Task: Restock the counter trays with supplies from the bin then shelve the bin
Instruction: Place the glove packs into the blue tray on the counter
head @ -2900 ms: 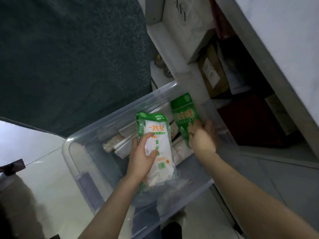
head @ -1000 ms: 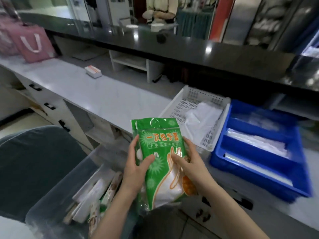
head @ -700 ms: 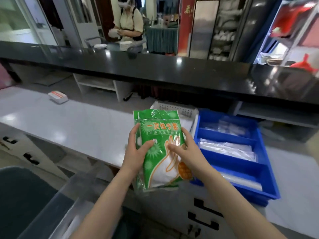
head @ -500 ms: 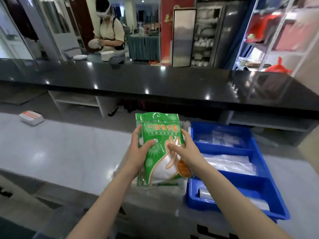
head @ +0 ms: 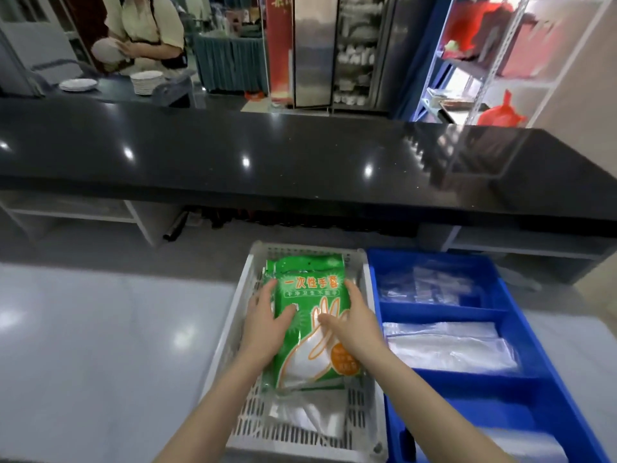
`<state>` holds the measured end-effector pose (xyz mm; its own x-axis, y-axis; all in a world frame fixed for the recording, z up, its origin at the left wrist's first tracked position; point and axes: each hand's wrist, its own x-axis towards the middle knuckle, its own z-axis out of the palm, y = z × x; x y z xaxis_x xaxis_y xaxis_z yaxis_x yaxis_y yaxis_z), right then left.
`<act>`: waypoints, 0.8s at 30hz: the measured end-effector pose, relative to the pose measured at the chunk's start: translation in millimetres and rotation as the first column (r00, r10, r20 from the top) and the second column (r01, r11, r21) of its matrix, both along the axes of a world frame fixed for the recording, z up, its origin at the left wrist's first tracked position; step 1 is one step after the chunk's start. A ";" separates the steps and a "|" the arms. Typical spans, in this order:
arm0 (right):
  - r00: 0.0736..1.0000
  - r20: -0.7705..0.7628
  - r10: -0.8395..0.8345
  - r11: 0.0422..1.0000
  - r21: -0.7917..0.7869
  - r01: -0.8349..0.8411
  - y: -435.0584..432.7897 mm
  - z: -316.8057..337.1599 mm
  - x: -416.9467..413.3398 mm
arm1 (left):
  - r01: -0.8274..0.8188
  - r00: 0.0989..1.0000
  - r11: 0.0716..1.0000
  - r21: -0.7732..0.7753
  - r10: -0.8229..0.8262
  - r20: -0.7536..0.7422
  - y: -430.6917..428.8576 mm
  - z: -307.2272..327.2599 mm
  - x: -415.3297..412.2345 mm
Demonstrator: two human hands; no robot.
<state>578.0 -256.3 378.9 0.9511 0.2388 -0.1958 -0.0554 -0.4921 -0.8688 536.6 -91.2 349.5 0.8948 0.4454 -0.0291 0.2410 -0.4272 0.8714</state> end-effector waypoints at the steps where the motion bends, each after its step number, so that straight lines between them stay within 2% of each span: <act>1: 0.999 0.033 0.004 1.000 -0.020 -0.004 0.7 -0.8 0.9 | -0.001 1.000 0.998 0.067 0.002 -0.011 0.5 -0.6 1.2; 3: 0.998 0.065 0.027 0.999 -0.045 -0.024 2.5 -0.4 2.3 | 0.014 0.999 0.993 0.120 -0.010 -0.033 -0.7 -1.0 2.3; 6: 1.000 -0.005 0.011 1.000 -0.012 -0.011 7.1 0.7 4.6 | 0.010 0.998 0.998 0.057 -0.007 -0.059 -2.1 0.5 1.5; 8: 0.999 -0.034 -0.013 1.000 0.004 0.013 9.6 0.1 4.6 | -0.009 0.998 0.997 0.072 0.013 -0.061 -1.8 0.3 -1.3; 10: 0.999 -0.029 -0.027 0.999 0.025 0.028 11.4 0.2 3.8 | -0.021 0.998 0.995 0.094 0.027 -0.063 -4.1 1.5 -4.5; 13: 1.000 -0.005 -0.028 0.998 0.058 0.028 10.4 4.5 0.9 | -0.031 0.998 0.999 0.022 0.033 -0.053 -13.1 5.1 -11.9; 16: 0.991 -0.128 -0.039 0.991 0.122 0.054 1.4 12.2 1.4 | -0.074 0.997 0.997 -0.020 0.073 -0.023 -23.1 13.0 -19.6; 19: 0.973 -0.222 0.063 0.982 0.186 -0.021 -11.7 17.8 5.7 | -0.124 0.992 0.992 -0.031 0.124 0.023 -36.3 25.6 -23.6; 24: 0.955 -0.126 0.269 0.924 0.313 -0.219 -39.7 41.1 11.7 | -0.187 0.978 0.981 -0.057 0.191 0.080 -69.5 50.4 -21.9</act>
